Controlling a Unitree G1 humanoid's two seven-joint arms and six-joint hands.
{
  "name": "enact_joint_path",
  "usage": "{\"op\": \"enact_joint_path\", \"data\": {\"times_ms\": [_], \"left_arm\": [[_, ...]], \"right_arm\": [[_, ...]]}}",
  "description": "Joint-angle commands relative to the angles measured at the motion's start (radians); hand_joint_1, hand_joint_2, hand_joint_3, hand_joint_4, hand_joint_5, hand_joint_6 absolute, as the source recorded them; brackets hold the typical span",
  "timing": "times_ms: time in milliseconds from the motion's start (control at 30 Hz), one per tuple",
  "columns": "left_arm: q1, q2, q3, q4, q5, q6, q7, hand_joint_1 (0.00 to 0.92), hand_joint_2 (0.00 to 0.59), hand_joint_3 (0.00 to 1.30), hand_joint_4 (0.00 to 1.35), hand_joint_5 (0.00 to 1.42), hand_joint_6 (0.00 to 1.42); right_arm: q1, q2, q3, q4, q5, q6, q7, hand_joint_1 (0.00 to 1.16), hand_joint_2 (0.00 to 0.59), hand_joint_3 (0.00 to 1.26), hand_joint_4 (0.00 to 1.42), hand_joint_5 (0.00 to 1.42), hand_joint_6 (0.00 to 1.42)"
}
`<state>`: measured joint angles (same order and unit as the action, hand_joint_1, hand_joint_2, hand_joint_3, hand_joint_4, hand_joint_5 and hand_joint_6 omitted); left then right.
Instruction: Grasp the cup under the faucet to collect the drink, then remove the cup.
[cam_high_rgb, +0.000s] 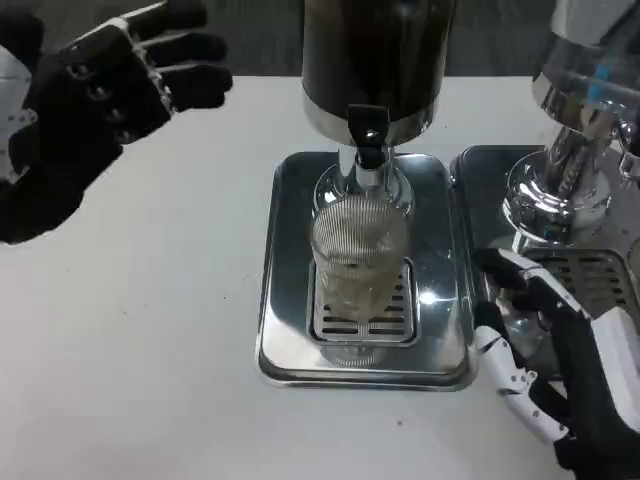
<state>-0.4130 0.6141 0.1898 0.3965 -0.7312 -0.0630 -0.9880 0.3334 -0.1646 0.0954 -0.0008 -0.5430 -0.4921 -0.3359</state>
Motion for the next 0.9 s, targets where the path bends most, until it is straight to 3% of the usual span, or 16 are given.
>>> {"op": "enact_joint_path", "data": {"times_ms": [33, 233, 567, 900], "left_arm": [[-0.095, 0.003, 0.022, 0.044, -0.024, 0.149, -0.107, 0.0, 0.129, 0.26, 0.25, 0.29, 0.24], [-0.198, -0.045, 0.044, 0.109, -0.026, 0.282, -0.182, 0.0, 0.129, 0.26, 0.25, 0.29, 0.23], [-0.294, -0.114, 0.045, 0.176, 0.011, 0.34, -0.201, 0.0, 0.123, 0.28, 0.27, 0.3, 0.23], [-0.335, -0.229, 0.013, 0.241, 0.117, 0.272, -0.167, 0.0, 0.123, 0.33, 0.32, 0.34, 0.26]], "right_arm": [[-0.01, 0.014, 0.005, 0.019, -0.002, -0.021, -0.041, 0.31, 0.454, 0.32, 0.29, 0.3, 0.36], [-0.012, 0.029, 0.022, 0.039, -0.012, -0.025, -0.075, 0.31, 0.454, 0.32, 0.29, 0.3, 0.36], [-0.016, 0.051, 0.038, 0.063, -0.014, -0.028, -0.115, 0.3, 0.454, 0.32, 0.29, 0.3, 0.35], [-0.014, 0.063, 0.048, 0.066, -0.012, -0.03, -0.138, 0.3, 0.445, 0.32, 0.31, 0.3, 0.34]]}}
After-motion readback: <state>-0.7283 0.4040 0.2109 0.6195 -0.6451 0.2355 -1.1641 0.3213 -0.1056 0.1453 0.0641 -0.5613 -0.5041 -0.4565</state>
